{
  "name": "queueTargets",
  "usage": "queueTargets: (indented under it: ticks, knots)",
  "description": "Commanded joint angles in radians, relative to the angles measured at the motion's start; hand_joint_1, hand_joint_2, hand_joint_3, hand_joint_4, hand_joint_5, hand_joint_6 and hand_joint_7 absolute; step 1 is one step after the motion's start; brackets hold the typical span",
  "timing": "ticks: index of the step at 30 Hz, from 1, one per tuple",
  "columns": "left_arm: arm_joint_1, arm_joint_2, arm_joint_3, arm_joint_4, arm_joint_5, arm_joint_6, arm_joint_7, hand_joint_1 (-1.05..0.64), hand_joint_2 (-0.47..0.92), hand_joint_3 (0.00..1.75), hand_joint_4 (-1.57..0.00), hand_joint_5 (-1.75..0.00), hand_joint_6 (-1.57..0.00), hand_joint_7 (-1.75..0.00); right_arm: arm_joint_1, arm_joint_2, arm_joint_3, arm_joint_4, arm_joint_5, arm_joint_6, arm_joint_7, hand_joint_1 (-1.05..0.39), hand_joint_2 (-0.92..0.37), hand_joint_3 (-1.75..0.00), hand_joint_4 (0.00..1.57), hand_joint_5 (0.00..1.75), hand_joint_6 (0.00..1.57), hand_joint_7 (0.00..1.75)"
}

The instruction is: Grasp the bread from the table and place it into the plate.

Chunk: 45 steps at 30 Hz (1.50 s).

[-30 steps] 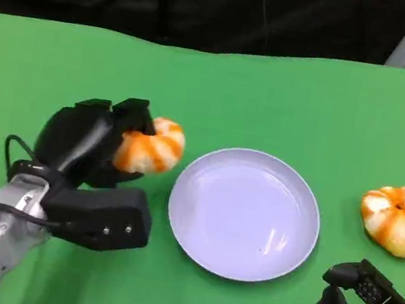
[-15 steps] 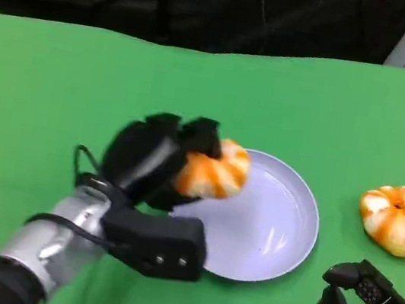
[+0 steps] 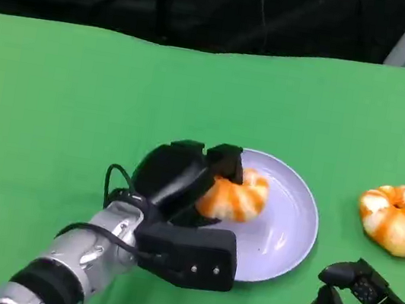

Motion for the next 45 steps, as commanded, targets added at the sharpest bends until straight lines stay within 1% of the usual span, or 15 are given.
queueTargets:
  ticks: [1,5,6,8,9,12,18,30,35,38,40,42,43,44,45]
  knots:
    - [-0.038,-0.005,-0.006,0.055,-0.002,-0.014,0.028,-0.04,0.77,0.53,-0.74,-1.75,-0.61,-1.75,0.007,0.001,0.001,-0.009,-0.001,-0.01,-0.009,-0.16,-0.53,-1.07,0.86,1.72,0.85,1.36]
    - [-0.049,0.001,-0.011,0.078,-0.004,-0.029,0.014,-0.06,0.81,0.45,-0.71,-1.75,-0.63,-1.65,0.008,0.0,0.005,-0.009,-0.005,-0.016,-0.007,-0.16,-0.53,-1.07,0.86,1.72,0.85,1.36]
    - [-0.052,0.009,-0.016,0.079,-0.003,-0.032,-0.011,-0.32,0.87,0.31,-0.57,-1.01,-0.64,-0.93,0.009,0.002,0.007,-0.009,-0.006,-0.017,-0.007,-0.16,-0.53,-1.07,0.86,1.73,0.85,1.37]
    - [-0.056,0.022,-0.029,0.072,0.006,-0.029,-0.046,-0.62,0.91,0.29,-0.43,-0.31,-0.63,-0.26,0.009,0.005,0.008,-0.012,-0.004,-0.013,-0.011,-0.16,-0.52,-1.08,0.86,1.74,0.85,1.38]
    - [-0.055,0.026,-0.035,0.067,0.01,-0.024,-0.054,-0.75,0.92,0.34,-0.31,-0.13,-0.55,-0.11,0.008,0.005,0.007,-0.01,-0.002,-0.014,-0.01,-0.16,-0.52,-1.08,0.86,1.74,0.85,1.38]
    - [-0.049,0.036,-0.045,0.054,0.012,-0.017,-0.073,-0.94,0.92,0.48,-0.07,-0.01,-0.38,-0.01,0.007,0.004,0.009,-0.004,-0.004,-0.023,-0.003,-0.17,-0.52,-1.09,0.85,1.74,0.84,1.38]
    - [-0.039,0.057,-0.057,0.028,0.012,-0.006,-0.112,-1.03,0.92,0.63,0.0,0.0,-0.24,0.0,0.006,0.001,0.012,0.0,-0.003,-0.035,0.003,-0.18,-0.53,-1.08,0.85,1.75,0.83,1.39]
    - [0.028,0.108,-0.011,-0.098,-0.058,-0.023,-0.168,-1.0,0.92,0.62,0.0,0.0,-0.24,-0.01,0.007,-0.002,0.004,-0.006,0.006,-0.016,-0.006,-0.15,-0.54,-1.09,0.84,1.75,0.84,1.39]
    - [0.121,0.147,0.059,-0.248,-0.169,-0.049,-0.262,-0.72,0.92,0.56,-0.08,-0.04,-0.34,-0.04,0.006,-0.003,0.004,-0.005,0.005,-0.016,-0.005,-0.15,-0.54,-1.09,0.85,1.75,0.82,1.41]
    - [0.236,0.125,0.163,-0.37,-0.367,-0.077,-0.341,-0.24,0.92,0.3,-0.4,-0.13,-0.56,-0.07,0.007,-0.002,0.007,-0.009,-0.001,-0.015,-0.011,-0.15,-0.54,-1.09,0.85,1.75,0.82,1.42]
    - [0.305,0.093,0.229,-0.435,-0.501,-0.066,-0.385,0.02,0.92,0.34,-0.78,-0.27,-0.81,-0.11,0.006,-0.003,0.008,-0.008,-0.002,-0.019,-0.009,-0.15,-0.54,-1.1,0.85,1.75,0.82,1.42]
    - [0.364,0.074,0.294,-0.514,-0.678,0.003,-0.494,0.07,0.83,0.59,-0.9,-0.43,-0.95,-0.07,0.004,-0.003,0.006,-0.007,0.001,-0.017,-0.01,-0.15,-0.53,-1.1,0.85,1.75,0.81,1.42]
    - [0.39,0.069,0.324,-0.554,-0.77,0.046,-0.558,0.03,0.71,0.93,-1.0,-0.85,-1.17,-0.22,0.003,-0.003,0.005,-0.008,0.003,-0.014,-0.011,-0.15,-0.53,-1.1,0.85,1.75,0.83,1.42]
    - [0.42,0.072,0.356,-0.609,-0.871,0.108,-0.624,0.02,0.64,1.09,-1.01,-1.05,-1.21,-0.35,0.002,-0.002,0.004,-0.008,0.005,-0.013,-0.011,-0.15,-0.52,-1.1,0.86,1.75,0.83,1.41]
    - [0.45,0.084,0.384,-0.661,-0.958,0.168,-0.685,0.0,0.55,1.25,-1.01,-1.27,-1.17,-0.7,0.002,-0.001,0.003,-0.011,0.006,-0.009,-0.015,-0.15,-0.53,-1.1,0.86,1.75,0.84,1.41]
